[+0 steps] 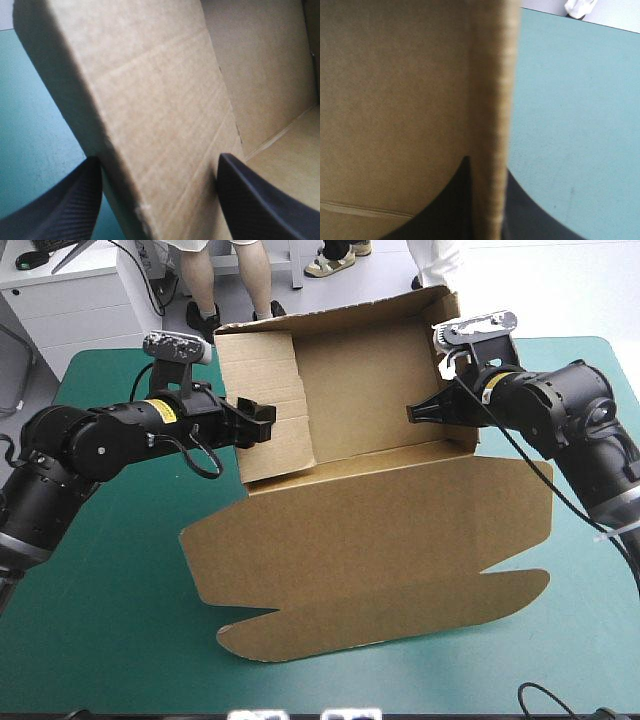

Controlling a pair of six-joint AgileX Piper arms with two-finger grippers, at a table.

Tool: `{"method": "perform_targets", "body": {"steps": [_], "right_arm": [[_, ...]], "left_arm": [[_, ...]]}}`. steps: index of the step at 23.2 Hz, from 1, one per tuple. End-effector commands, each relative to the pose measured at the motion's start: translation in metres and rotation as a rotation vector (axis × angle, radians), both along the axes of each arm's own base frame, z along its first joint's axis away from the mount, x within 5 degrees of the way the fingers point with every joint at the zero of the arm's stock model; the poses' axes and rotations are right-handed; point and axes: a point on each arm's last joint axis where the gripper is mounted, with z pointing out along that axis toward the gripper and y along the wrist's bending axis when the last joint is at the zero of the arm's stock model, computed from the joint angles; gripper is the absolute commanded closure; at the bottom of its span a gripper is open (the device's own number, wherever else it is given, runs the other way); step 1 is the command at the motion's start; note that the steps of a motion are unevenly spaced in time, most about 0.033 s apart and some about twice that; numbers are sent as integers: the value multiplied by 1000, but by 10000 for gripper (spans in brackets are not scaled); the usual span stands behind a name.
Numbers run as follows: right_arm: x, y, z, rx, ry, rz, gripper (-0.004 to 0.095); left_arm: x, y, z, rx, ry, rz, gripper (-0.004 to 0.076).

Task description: Fold the box

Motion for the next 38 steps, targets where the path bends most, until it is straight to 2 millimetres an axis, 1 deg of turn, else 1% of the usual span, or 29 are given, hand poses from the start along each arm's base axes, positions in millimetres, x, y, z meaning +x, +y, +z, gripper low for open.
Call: {"method": "perform_targets", "body": {"steps": [1, 4, 8, 10, 12, 13, 14, 17, 21, 24, 25, 26, 27, 29, 32, 35, 38], "right_arm": [[-10, 1, 28, 107, -142, 22, 918], [-10, 0, 28, 102, -144, 21, 917], [-10, 0, 28, 101, -143, 19, 918], [-10, 0, 28, 106, -140, 19, 918], [-11, 1, 28, 116, -136, 22, 918], [-11, 1, 28, 117, -135, 22, 918], [-11, 1, 28, 117, -135, 22, 918], [-11, 1, 25, 102, -102, 23, 918], [-3, 4, 5, 19, 18, 23, 922], [14, 12, -17, -23, 107, 26, 922], [22, 16, -28, -38, 146, 26, 922], [25, 17, -32, -43, 161, 26, 922], [31, 20, -42, -61, 202, 24, 922], [40, 24, -57, -92, 260, 26, 922], [52, 30, -76, -111, 317, 25, 922], [60, 30, -88, -118, 361, 11, 927], [71, 20, -99, -19, 434, -16, 927]], "left_arm": [[-2, -7, 20, -66, -59, 23, 265], [1, -10, 19, -71, -27, 59, 313], [2, -10, 21, -94, -15, 79, 433], [2, -10, 21, -93, -16, 83, 519], [2, -10, 21, -92, -17, 82, 629], [2, -10, 21, -89, -17, 80, 661], [2, -10, 21, -88, -17, 80, 728], [2, -10, 21, -73, -28, 71, 731], [6, -10, 17, -37, -26, 78, 731], [22, -16, -7, 88, 54, 74, 731], [31, -19, -21, 147, 100, 75, 731], [36, -20, -28, 187, 119, 81, 731], [45, -21, -41, 248, 154, 89, 731], [56, -26, -59, 324, 199, 71, 731], [71, -33, -83, 382, 250, 56, 731], [77, -35, -94, 412, 276, 54, 731], [84, -38, -105, 430, 303, 53, 731]]}}
